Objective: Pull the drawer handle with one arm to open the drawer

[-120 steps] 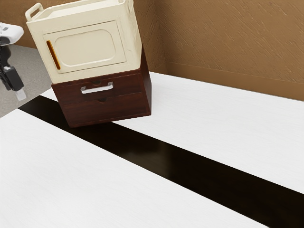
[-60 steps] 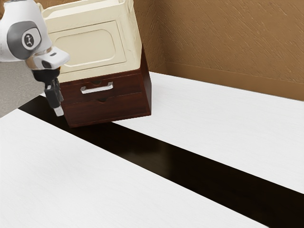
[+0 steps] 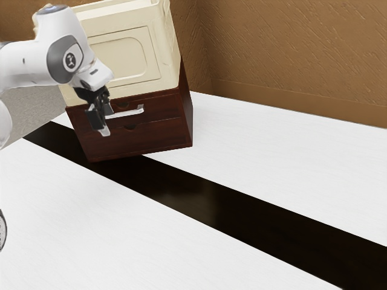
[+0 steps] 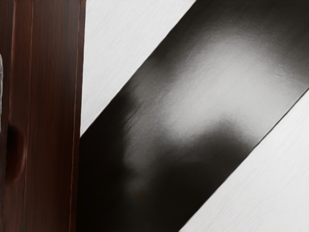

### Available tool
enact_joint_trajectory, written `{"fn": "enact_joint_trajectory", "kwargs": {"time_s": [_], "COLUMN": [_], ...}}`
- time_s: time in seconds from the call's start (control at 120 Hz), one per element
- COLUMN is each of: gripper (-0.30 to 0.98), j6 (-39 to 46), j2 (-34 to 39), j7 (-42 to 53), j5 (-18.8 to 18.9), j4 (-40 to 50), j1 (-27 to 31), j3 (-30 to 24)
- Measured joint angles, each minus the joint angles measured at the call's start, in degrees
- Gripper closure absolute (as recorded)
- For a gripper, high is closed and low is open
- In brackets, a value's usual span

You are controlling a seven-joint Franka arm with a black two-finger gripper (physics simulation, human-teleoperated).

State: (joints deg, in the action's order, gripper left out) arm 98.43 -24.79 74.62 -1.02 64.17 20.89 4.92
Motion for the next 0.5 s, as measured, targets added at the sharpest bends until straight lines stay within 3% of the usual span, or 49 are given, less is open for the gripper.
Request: {"fn": "enact_joint_trajectory", "kwargs": {"time_s": [0.5], "gripper": [0.0], "j6": [6.4], "j2": [-4.41], "j7": [3.57], "j5": [-0.03], "j4": [-3.69], "j1": [-1.64], "j3": [3.23]}}
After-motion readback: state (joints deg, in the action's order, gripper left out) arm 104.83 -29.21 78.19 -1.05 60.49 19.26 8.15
